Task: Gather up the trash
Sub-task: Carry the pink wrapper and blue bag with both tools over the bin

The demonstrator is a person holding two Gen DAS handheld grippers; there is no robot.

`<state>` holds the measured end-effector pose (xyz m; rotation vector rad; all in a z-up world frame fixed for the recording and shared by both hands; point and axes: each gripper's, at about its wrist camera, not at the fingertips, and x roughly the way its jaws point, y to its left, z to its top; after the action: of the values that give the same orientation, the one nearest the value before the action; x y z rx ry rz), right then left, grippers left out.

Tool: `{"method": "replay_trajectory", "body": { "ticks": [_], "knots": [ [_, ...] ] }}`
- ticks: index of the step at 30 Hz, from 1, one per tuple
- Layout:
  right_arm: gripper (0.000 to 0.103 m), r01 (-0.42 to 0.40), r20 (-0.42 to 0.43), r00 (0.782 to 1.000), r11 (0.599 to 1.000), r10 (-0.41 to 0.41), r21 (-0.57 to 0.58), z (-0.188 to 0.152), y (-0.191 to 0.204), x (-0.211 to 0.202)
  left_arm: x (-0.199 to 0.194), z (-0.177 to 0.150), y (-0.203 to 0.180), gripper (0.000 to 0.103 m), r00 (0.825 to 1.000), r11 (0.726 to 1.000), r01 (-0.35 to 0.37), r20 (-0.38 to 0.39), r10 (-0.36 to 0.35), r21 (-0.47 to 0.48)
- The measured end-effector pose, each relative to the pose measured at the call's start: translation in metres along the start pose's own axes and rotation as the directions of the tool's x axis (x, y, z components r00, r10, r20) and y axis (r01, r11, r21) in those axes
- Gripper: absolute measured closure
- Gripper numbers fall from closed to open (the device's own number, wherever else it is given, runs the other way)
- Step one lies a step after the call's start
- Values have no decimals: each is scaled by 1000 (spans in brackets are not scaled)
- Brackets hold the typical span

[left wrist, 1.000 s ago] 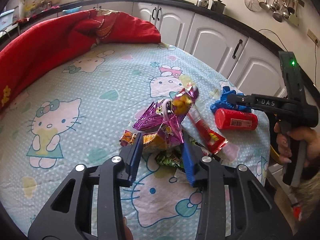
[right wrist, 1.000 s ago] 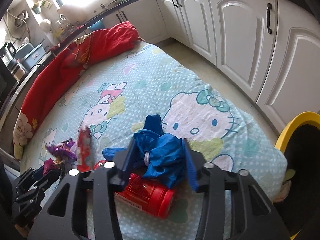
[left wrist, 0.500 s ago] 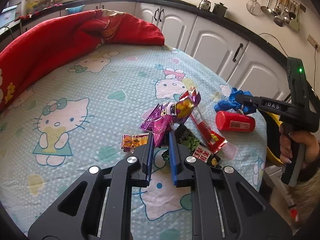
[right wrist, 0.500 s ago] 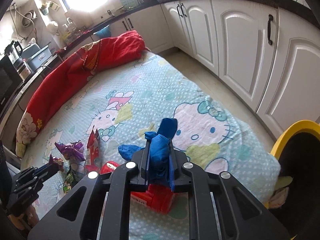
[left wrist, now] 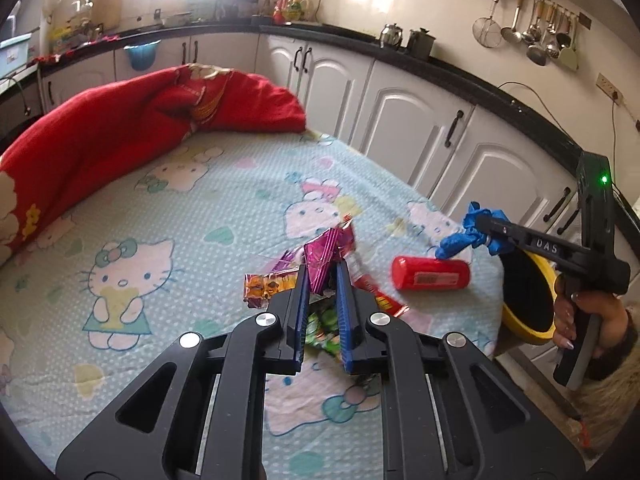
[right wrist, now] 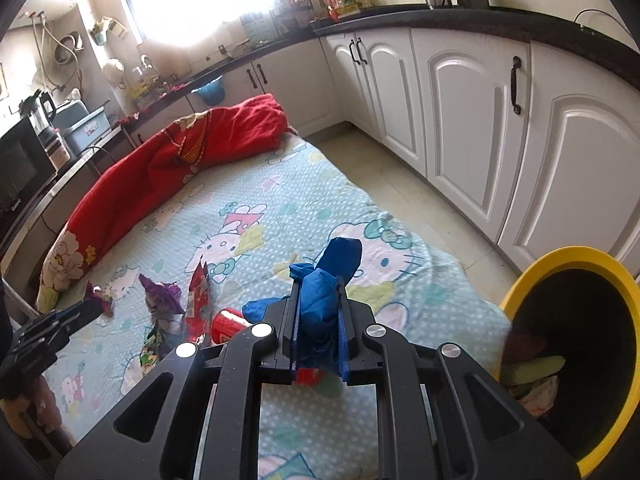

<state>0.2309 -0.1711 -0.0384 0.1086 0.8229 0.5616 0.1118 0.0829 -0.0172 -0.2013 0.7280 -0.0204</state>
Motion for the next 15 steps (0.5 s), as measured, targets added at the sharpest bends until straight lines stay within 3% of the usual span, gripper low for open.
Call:
{"method": "replay_trajectory", "body": {
  "ticks": [15],
  "knots": [
    [89, 55, 88, 995, 998, -57, 25, -8, -39, -68, 4, 19, -67, 95, 995, 992, 87, 41, -91, 95]
  ]
}}
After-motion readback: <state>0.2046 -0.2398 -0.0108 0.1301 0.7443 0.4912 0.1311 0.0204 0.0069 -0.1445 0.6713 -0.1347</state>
